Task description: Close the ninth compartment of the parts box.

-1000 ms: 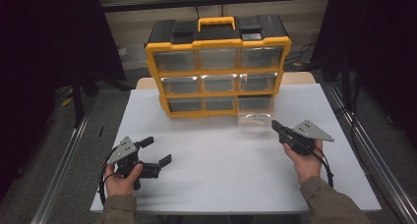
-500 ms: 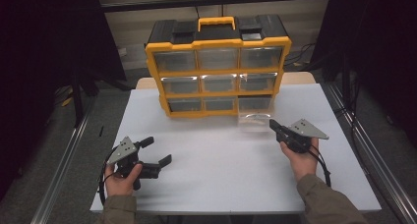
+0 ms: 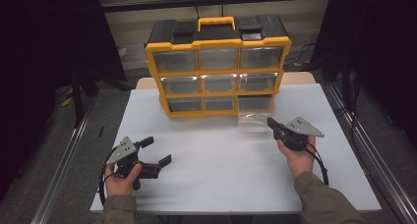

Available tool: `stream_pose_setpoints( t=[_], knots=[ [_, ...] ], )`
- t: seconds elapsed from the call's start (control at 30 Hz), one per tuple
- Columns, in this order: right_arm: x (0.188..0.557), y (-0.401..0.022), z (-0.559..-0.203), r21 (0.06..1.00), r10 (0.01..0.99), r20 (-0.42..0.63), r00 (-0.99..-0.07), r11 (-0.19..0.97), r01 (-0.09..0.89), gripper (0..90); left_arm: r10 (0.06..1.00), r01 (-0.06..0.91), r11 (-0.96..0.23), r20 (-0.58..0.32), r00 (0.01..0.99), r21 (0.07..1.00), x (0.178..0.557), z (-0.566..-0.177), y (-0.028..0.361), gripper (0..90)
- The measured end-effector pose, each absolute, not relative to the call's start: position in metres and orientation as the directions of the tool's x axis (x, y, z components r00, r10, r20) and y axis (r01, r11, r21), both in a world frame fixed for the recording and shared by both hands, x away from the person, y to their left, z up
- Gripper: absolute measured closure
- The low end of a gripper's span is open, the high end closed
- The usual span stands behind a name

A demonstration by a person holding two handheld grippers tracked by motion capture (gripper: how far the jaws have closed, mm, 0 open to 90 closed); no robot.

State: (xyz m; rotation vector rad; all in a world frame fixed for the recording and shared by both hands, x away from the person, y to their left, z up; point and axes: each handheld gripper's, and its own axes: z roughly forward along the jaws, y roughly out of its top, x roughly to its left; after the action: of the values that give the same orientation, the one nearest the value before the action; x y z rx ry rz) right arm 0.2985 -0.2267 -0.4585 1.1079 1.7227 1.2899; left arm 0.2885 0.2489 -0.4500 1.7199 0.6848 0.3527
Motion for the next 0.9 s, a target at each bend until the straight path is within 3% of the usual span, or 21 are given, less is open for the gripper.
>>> stream_pose_setpoints(
  t=[0.7, 0.9],
  knots=[
    [0.311, -0.224, -0.461, 0.966, 0.929, -0.06, -0.365, 0.146, 0.213, 90.0, 0.637, 0.259, -0.136, -0.116, 0.762, 0.956, 0.288, -0.451, 0.247, 0.8],
    [0.315, -0.223, -0.46, 0.965, 0.93, -0.065, -0.363, 0.152, 0.215, 90.0, 0.605, 0.254, -0.148, -0.116, 0.787, 0.956, 0.29, -0.452, 0.248, 0.8]
  ],
)
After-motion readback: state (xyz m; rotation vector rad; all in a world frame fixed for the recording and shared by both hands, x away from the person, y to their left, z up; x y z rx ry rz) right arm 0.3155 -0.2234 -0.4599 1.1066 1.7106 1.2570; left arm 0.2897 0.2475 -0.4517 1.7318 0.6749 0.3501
